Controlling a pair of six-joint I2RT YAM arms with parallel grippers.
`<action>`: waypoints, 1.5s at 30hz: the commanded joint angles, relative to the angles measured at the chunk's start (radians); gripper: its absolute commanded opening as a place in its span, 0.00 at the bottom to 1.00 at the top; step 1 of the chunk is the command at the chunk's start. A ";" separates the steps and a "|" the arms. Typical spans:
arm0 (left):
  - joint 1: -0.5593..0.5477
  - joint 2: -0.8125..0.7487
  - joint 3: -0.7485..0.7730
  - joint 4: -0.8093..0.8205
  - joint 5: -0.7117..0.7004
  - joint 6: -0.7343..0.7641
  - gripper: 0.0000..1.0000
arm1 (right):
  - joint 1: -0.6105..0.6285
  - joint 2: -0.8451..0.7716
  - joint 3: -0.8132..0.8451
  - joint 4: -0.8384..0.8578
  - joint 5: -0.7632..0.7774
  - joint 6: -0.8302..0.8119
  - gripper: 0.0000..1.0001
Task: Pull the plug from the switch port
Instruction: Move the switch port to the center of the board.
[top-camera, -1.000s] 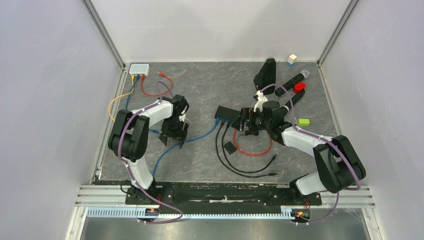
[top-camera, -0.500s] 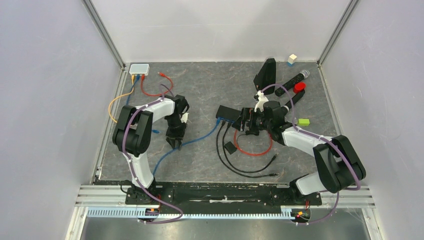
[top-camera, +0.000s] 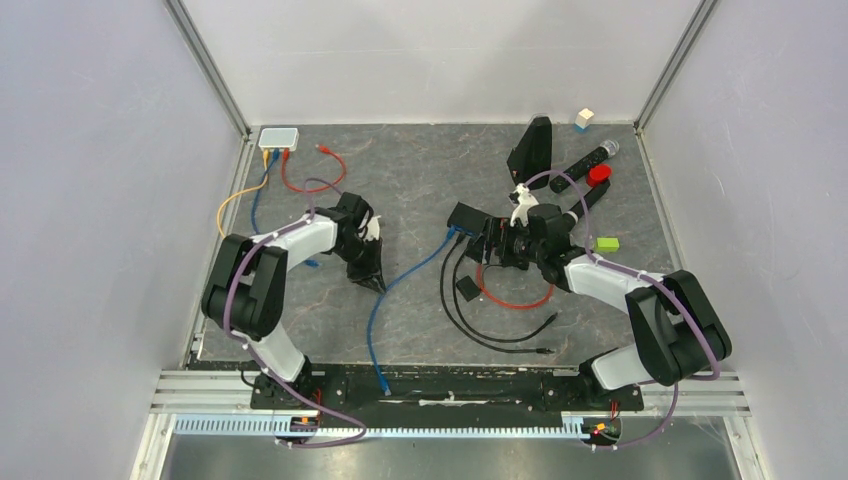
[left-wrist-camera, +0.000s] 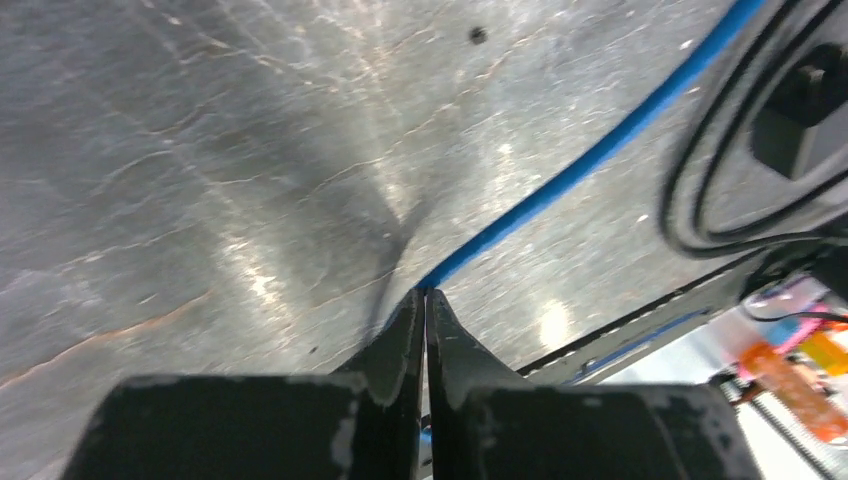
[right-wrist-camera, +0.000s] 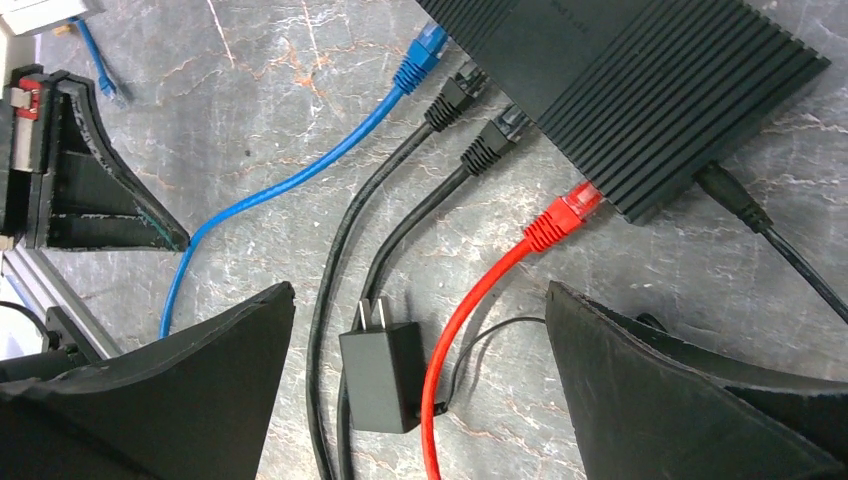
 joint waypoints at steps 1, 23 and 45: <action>-0.005 -0.084 -0.114 0.264 0.143 -0.197 0.07 | -0.012 -0.015 -0.008 0.023 0.025 -0.014 0.98; -0.094 -0.448 -0.311 0.131 -0.356 -0.352 0.83 | -0.020 -0.001 0.004 0.020 0.028 -0.011 0.98; -0.604 -0.173 -0.325 0.670 -0.201 -0.665 0.74 | -0.035 -0.017 0.011 -0.045 0.116 -0.074 0.98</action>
